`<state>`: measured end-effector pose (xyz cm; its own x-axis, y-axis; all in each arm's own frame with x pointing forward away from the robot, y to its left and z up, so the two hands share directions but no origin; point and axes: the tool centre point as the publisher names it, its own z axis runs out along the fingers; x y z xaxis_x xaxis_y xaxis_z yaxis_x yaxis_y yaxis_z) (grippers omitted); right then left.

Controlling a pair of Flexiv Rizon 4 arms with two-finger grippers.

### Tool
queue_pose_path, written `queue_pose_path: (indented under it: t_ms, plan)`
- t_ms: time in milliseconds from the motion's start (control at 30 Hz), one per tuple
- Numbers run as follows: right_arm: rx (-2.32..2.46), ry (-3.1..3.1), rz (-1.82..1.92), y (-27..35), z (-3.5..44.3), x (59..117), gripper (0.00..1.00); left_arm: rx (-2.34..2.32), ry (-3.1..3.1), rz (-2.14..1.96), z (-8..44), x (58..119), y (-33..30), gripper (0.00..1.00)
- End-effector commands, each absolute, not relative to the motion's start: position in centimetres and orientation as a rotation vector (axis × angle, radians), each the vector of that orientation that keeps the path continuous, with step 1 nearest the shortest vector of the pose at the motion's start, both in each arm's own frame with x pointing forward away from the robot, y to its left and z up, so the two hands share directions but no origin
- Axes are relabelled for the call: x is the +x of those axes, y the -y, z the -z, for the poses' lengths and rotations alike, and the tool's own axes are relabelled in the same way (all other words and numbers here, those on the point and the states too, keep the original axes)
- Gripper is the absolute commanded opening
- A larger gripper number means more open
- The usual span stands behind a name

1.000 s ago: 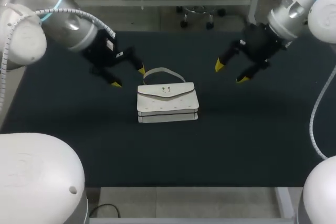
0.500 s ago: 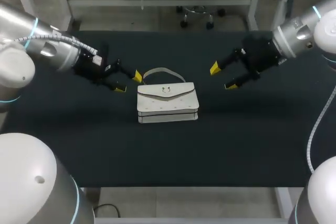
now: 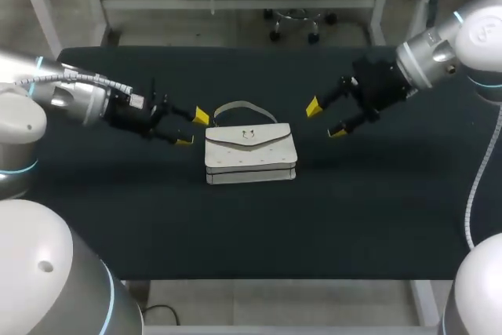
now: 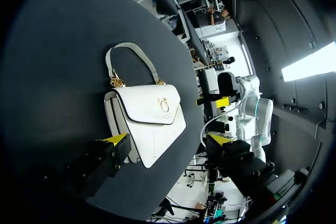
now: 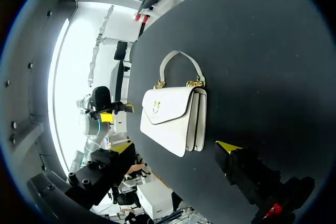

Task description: Pick up the bag, open it, inspect its contents, close it, and place it on the opposite side

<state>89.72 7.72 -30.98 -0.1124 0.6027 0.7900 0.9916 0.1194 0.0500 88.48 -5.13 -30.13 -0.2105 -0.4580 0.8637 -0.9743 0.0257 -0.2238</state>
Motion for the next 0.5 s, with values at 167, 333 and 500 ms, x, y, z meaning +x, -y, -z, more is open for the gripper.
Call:
queue_pose_path:
  t_ms: [167, 333, 500]
  plan:
    - [-1.516, 1.751, 0.821, -8.2, 31.5, 89.8, 1.0, 1.435, 1.666, -1.17, 31.5, 88.5, 5.2, 1.0]
    - [-1.524, 1.631, 0.917, -8.9, 32.8, 90.5, 1.0, 1.423, 1.589, -1.2, 32.1, 88.2, 5.4, 1.0]
    - [-1.524, 1.595, 0.948, -9.0, 33.2, 91.1, 1.0, 1.48, 1.474, -1.198, 32.1, 88.1, 4.7, 1.0]
